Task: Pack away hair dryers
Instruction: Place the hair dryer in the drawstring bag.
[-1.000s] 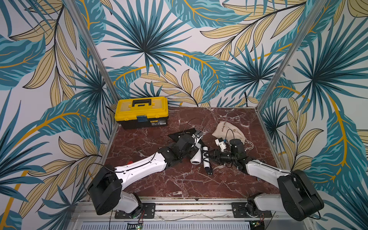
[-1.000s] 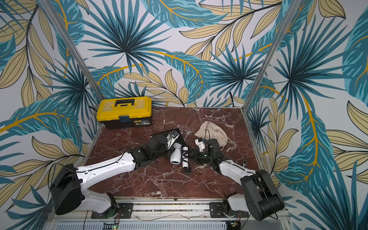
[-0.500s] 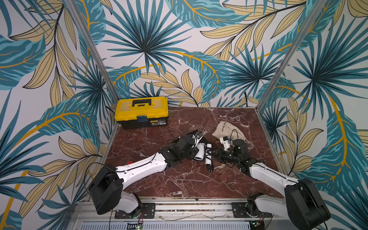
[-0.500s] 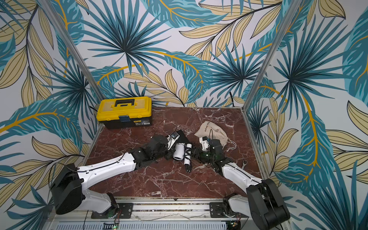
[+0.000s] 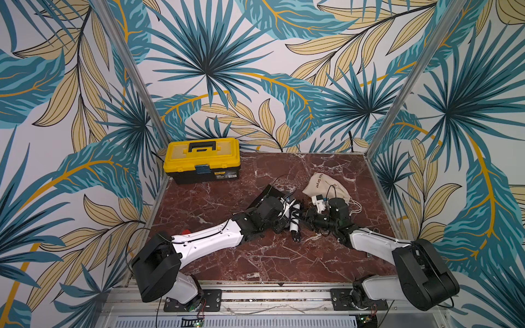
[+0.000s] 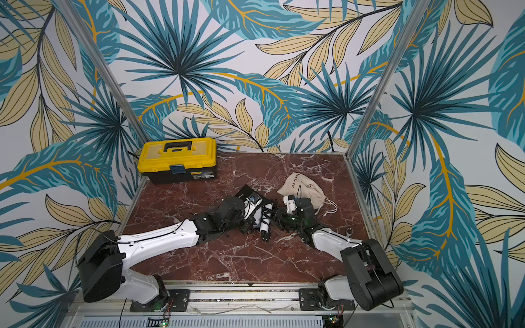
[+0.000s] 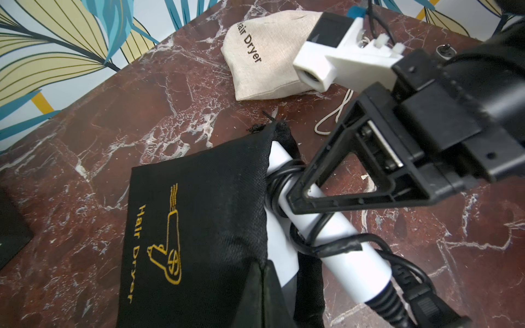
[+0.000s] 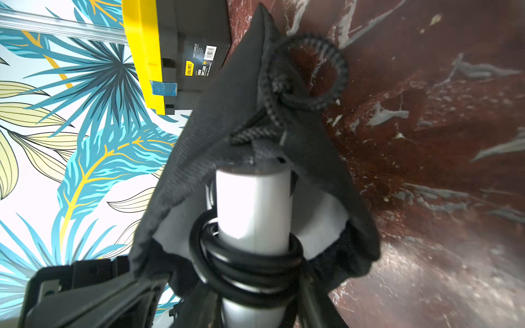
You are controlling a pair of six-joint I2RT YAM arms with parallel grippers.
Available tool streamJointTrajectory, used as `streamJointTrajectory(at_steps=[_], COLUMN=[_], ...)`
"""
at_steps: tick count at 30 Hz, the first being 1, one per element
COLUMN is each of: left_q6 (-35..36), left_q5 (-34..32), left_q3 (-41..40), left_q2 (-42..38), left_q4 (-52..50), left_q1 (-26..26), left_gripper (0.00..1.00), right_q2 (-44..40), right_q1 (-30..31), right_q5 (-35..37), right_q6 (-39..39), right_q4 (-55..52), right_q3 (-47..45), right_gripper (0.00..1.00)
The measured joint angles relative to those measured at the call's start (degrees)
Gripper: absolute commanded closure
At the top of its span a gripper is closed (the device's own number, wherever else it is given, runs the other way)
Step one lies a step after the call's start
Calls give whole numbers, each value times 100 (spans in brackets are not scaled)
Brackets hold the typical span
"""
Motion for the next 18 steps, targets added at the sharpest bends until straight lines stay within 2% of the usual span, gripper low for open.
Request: streamJointTrajectory(at_steps=[7,18], left_q6=[70,240], left_q5=[-4,138], left_q3=[101,96], left_q2=[9,-31], left_q4=[72,146], left_q1=[-17,-24], left_gripper=[97,97], right_q2=[195,118], right_q1=[116,15], right_q5=[-258,-551], right_q6=[44,-540], right_q4=[50,-651], right_q3=[168,577], right_gripper=[92,91])
